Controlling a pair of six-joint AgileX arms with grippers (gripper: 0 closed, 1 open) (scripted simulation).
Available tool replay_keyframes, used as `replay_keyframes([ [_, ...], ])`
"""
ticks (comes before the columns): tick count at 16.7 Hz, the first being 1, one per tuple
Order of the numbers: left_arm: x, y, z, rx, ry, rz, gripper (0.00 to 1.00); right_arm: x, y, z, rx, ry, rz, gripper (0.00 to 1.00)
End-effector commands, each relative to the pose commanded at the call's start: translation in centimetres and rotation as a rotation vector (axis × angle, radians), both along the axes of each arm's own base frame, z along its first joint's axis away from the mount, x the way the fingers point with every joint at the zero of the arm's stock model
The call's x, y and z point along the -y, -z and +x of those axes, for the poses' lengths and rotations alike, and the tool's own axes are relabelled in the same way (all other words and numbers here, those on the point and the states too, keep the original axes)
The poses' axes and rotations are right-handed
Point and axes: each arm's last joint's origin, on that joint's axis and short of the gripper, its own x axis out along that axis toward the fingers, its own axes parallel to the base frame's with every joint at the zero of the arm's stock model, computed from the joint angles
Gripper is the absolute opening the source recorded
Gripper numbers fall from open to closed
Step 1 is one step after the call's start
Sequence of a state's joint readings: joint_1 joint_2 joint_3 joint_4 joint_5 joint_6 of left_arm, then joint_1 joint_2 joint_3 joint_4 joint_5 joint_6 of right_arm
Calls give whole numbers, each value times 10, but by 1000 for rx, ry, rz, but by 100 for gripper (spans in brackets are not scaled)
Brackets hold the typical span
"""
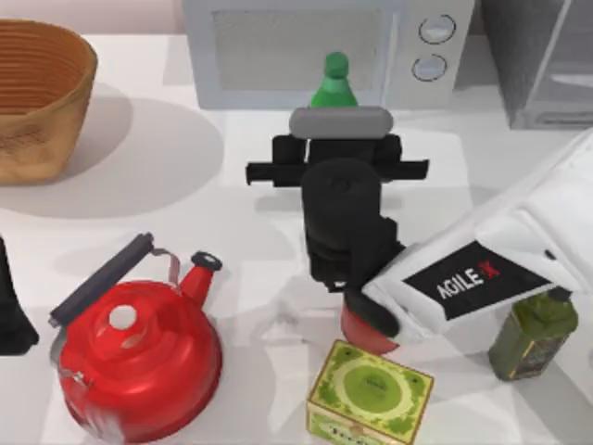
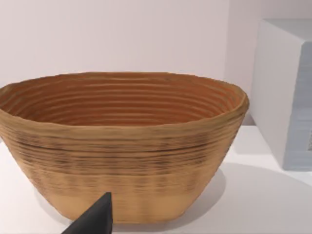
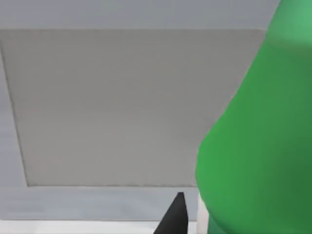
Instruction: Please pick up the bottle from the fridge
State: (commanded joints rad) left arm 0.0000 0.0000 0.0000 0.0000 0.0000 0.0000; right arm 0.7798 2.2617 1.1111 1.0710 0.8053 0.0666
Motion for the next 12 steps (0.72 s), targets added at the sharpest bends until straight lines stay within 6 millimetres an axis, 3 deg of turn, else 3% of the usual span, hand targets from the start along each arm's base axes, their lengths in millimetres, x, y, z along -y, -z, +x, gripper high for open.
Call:
replay_keyframes([
  [6, 0, 0, 0, 0, 0, 0, 100, 0, 0, 0, 0, 0, 0, 98],
  [12, 0, 0, 0, 0, 0, 0, 100, 0, 0, 0, 0, 0, 0, 100],
])
